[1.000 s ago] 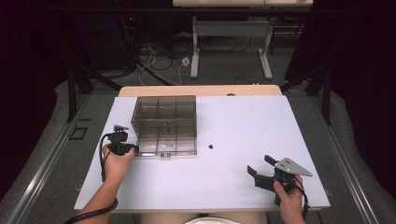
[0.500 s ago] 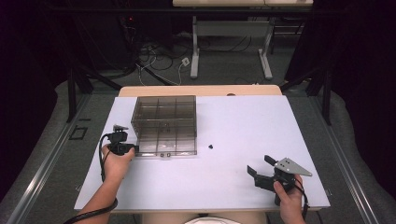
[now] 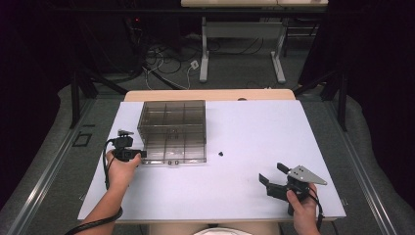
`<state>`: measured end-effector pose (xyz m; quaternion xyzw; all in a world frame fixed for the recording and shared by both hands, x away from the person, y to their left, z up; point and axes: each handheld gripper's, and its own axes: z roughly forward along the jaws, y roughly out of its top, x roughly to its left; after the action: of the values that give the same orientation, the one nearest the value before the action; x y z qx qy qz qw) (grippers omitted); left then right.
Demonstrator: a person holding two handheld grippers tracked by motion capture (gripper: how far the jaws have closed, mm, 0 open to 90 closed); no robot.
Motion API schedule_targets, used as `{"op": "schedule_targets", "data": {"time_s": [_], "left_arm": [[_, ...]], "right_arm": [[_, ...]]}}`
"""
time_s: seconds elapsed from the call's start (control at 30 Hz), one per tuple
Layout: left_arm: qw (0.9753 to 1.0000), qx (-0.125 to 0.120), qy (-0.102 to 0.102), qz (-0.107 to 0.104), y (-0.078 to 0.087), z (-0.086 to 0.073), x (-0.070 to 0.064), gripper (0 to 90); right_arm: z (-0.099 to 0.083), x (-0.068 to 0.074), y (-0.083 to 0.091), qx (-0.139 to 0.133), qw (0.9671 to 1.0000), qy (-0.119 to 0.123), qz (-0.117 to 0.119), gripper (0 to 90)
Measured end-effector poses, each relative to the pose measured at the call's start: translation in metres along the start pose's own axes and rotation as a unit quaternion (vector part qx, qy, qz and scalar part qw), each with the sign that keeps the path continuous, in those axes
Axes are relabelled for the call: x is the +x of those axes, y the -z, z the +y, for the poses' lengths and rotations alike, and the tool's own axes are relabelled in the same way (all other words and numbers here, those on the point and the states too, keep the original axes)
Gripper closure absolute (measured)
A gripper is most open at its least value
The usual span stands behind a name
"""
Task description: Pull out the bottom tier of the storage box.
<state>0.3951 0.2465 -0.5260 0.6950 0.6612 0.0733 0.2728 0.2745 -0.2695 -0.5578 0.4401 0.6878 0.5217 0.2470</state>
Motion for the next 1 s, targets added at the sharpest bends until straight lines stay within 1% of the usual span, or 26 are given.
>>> {"op": "schedule_targets", "data": {"time_s": [0.03, 0.07, 0.2, 0.23, 0.27, 0.3, 0.43, 0.47, 0.53, 0.6, 0.67, 0.7, 0.73, 0.77, 0.8, 0.83, 0.87, 1.0], "left_arm": [[1.0000, 0.005, -0.001, -0.002, 0.001, 0.001, 0.000, 74.7], [1.0000, -0.002, 0.000, -0.001, 0.000, 0.000, 0.000, 74.1], [1.0000, -0.005, 0.000, -0.003, 0.001, 0.000, -0.001, 72.6], [1.0000, -0.006, 0.000, -0.004, 0.002, 0.000, -0.001, 72.6], [0.9999, -0.010, 0.004, -0.005, 0.002, 0.000, -0.001, 72.1], [0.9999, -0.009, 0.003, -0.005, 0.003, 0.000, -0.001, 71.8], [0.9998, -0.016, 0.006, -0.007, 0.005, -0.001, 0.000, 68.6], [0.9998, -0.015, 0.007, -0.009, 0.006, -0.001, 0.001, 67.2], [0.9996, -0.025, 0.008, -0.006, 0.007, -0.002, 0.000, 65.1], [0.9996, -0.029, 0.001, -0.006, 0.008, -0.001, 0.001, 62.9], [0.9994, -0.035, 0.002, -0.007, 0.009, -0.002, -0.001, 60.0], [0.9995, -0.031, 0.000, -0.010, 0.011, -0.001, -0.001, 59.2], [0.9993, -0.037, 0.001, -0.010, 0.011, -0.001, -0.002, 58.2], [0.9991, -0.040, 0.000, -0.009, 0.011, -0.002, -0.003, 57.0], [0.9993, -0.036, -0.004, -0.011, 0.013, -0.001, -0.003, 56.0], [0.9990, -0.043, -0.006, -0.009, 0.013, -0.002, -0.004, 55.1], [0.9990, -0.042, -0.012, -0.009, 0.014, -0.001, -0.004, 54.0], [0.9980, -0.062, -0.011, -0.004, 0.015, -0.002, -0.006, 50.8]], "right_arm": [[0.000, 0.000, 0.000, 0.000, 1.0000, 0.000, 0.000, 15.1], [0.000, 0.000, 0.000, 0.000, 1.0000, -0.001, 0.001, 15.1], [0.000, 0.001, -0.001, 0.000, 1.0000, -0.004, -0.002, 15.1], [0.000, 0.000, -0.001, 0.005, 1.0000, -0.004, 0.001, 15.1], [0.000, 0.000, -0.001, 0.006, 1.0000, -0.002, 0.001, 15.1], [0.000, 0.000, -0.001, 0.005, 1.0000, 0.000, 0.001, 15.1], [0.001, 0.001, -0.001, 0.005, 1.0000, 0.000, 0.001, 15.1], [0.001, 0.000, -0.001, 0.005, 1.0000, 0.000, 0.001, 15.1], [0.000, 0.000, -0.001, 0.005, 1.0000, 0.001, 0.000, 15.1], [0.001, 0.000, -0.001, 0.004, 1.0000, 0.000, 0.000, 15.1], [0.001, 0.000, -0.001, 0.007, 1.0000, 0.000, 0.000, 15.1], [0.001, 0.000, -0.002, 0.005, 1.0000, 0.000, 0.001, 15.1], [0.001, 0.001, -0.002, 0.002, 1.0000, 0.000, -0.001, 15.1], [0.001, 0.001, -0.003, 0.004, 1.0000, -0.001, 0.003, 15.1], [0.001, 0.000, -0.003, 0.004, 1.0000, 0.005, 0.004, 15.1], [0.001, 0.000, -0.003, 0.002, 1.0000, 0.003, 0.004, 15.1], [0.001, 0.000, -0.003, 0.008, 1.0000, 0.003, 0.005, 15.1], [0.001, 0.001, -0.002, 0.004, 1.0000, 0.001, 0.005, 15.1]]}}
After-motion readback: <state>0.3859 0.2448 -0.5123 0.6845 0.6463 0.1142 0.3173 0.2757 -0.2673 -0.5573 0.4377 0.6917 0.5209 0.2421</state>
